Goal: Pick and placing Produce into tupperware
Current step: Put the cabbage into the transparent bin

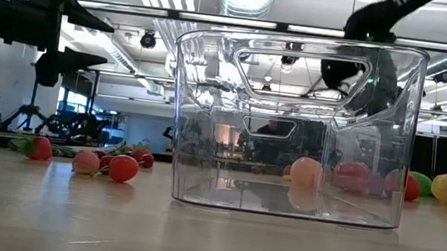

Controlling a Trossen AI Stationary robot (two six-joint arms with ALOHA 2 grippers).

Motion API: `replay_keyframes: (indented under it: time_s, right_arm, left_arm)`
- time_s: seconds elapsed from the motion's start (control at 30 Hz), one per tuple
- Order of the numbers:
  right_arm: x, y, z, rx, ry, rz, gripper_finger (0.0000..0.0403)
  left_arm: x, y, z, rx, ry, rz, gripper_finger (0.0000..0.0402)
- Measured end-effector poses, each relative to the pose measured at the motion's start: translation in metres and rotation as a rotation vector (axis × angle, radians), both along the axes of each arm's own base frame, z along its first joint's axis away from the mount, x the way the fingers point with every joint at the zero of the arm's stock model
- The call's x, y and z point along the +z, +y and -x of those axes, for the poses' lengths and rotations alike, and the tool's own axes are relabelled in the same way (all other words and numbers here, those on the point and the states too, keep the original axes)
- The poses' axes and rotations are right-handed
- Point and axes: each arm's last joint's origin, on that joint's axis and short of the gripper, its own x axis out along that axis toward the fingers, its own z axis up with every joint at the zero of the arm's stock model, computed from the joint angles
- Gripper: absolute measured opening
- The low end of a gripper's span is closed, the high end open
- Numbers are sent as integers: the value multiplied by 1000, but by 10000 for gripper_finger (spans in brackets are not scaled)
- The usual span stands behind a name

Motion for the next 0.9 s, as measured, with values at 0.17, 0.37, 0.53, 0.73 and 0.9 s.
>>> replay_keyframes:
  time_s: [0.17, 0.37, 0.53, 0.73, 0.9]
  right_arm:
    - [-16, -9, 21, -41, 3, -49, 316]
    - [-26, -12, 32, -26, -90, -59, 311]
    - [-31, -12, 31, -15, -114, -44, 311]
    - [-27, -13, 30, -60, -115, -21, 311]
    - [-22, -17, 28, -130, -109, 41, 311]
  left_arm:
    - [0, 0, 0, 0, 0, 1, 277]
    - [0, 0, 0, -1, 0, 1, 277]
    - [0, 0, 0, 0, 0, 1, 277]
    - [0, 0, 0, 2, 3, -5, 277]
    - [0, 1, 0, 31, 4, -6, 277]
